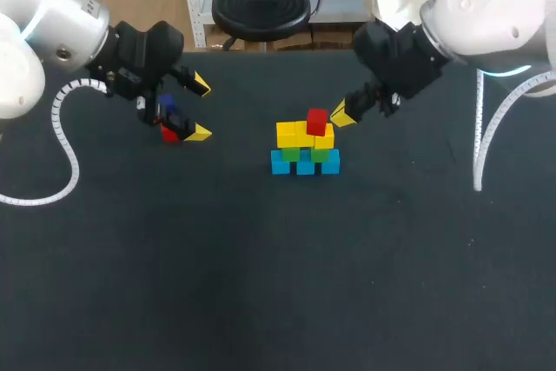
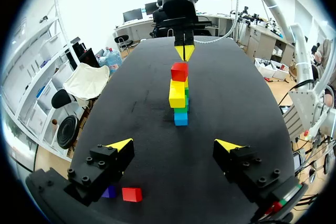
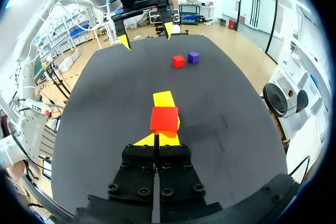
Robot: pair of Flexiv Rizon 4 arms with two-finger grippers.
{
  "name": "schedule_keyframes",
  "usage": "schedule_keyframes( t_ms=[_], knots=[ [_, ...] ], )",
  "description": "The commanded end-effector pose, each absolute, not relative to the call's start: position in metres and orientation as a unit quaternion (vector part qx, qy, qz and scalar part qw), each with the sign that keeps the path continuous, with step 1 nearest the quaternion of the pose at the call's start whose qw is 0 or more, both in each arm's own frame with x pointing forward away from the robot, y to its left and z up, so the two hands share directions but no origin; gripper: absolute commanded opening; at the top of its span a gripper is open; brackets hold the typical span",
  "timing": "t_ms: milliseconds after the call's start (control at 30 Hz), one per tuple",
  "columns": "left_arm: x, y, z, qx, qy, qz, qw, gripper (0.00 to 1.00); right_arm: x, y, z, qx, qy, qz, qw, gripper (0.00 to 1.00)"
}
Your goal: Place the blue cubes, place green cubes on the blue cubes, place the yellow cubes on the green cubes, then place the red cubes on the yellow cubes, and place purple cube on the red cubes.
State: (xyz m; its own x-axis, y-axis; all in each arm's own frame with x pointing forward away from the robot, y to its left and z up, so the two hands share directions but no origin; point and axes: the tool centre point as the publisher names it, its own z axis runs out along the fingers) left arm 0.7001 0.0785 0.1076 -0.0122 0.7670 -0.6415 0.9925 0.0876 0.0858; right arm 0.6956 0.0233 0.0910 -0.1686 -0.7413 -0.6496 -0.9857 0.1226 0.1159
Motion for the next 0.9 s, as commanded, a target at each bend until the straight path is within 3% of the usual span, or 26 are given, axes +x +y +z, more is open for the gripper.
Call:
schedule_keyframes(
  t_ms=[33, 900],
  knots=[
    [0.6999, 0.0786, 0.1074, 0.645, 0.682, -0.201, 0.28, 1.0, 0.7028, 0.0275, 0.091, -0.607, 0.713, 0.274, 0.221, 0.0],
    [0.6999, 0.0786, 0.1074, 0.645, 0.682, -0.201, 0.28, 1.0, 0.7039, 0.0276, 0.085, -0.603, 0.716, 0.278, 0.216, 0.0]
  ],
)
